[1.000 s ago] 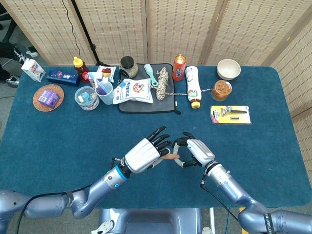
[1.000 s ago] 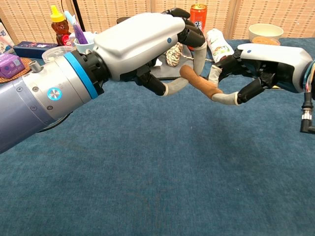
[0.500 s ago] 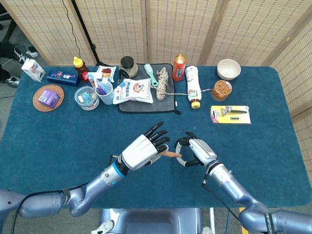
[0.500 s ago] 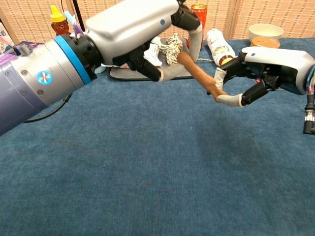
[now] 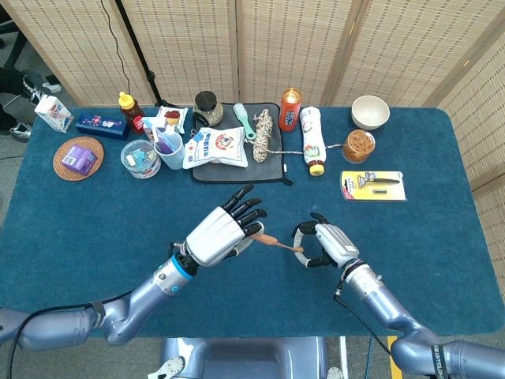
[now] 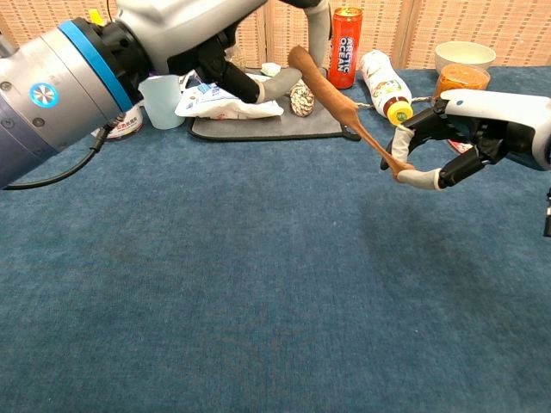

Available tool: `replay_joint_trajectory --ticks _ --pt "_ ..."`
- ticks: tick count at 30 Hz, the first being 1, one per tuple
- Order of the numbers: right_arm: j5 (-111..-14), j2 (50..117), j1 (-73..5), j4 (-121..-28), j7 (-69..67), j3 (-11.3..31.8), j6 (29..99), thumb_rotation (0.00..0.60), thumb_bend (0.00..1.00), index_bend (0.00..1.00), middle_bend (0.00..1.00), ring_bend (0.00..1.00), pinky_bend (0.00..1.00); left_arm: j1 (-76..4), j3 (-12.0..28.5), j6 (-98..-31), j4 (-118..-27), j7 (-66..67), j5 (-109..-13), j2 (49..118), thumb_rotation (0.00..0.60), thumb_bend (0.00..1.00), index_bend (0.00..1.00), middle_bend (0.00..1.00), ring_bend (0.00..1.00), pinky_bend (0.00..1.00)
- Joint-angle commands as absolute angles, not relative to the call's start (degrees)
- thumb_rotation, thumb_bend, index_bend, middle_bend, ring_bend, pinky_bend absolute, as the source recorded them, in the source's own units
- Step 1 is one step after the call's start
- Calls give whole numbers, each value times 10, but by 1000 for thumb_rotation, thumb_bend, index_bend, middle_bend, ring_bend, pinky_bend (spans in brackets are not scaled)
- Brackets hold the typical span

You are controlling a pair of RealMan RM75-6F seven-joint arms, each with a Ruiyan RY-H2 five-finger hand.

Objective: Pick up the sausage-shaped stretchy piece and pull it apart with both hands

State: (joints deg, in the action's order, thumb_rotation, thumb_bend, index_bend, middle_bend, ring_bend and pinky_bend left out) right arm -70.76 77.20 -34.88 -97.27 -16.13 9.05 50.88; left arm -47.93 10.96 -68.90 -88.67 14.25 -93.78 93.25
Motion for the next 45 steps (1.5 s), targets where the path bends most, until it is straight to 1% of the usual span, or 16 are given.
replay_joint_trajectory --ticks 1,14,21,32,39,45 --pt "-707 769 -346 -969 -161 89 509 600 499 809 360 268 0 -474 114 -699 -888 135 -935 921 600 472 905 346 189 0" --pt "-706 755 -333 -948 -154 82 516 600 498 802 360 266 0 -442 117 -737 -883 95 -927 858 600 457 897 346 183 0" --pt "-705 745 -324 -940 -147 80 524 600 500 800 360 266 0 -415 100 -760 -869 72 -933 824 600 454 893 346 180 0" --pt "-702 735 -308 -933 -150 79 535 600 499 796 359 266 0 -376 73 -789 -835 50 -943 790 600 453 886 346 173 0" --pt "-707 729 -300 -931 -157 77 538 600 499 793 359 265 0 -355 65 -804 -830 34 -943 776 600 453 884 346 169 0" --pt "-713 728 -296 -933 -155 75 540 600 499 791 358 265 0 -348 61 -802 -826 29 -940 778 600 452 882 346 169 0"
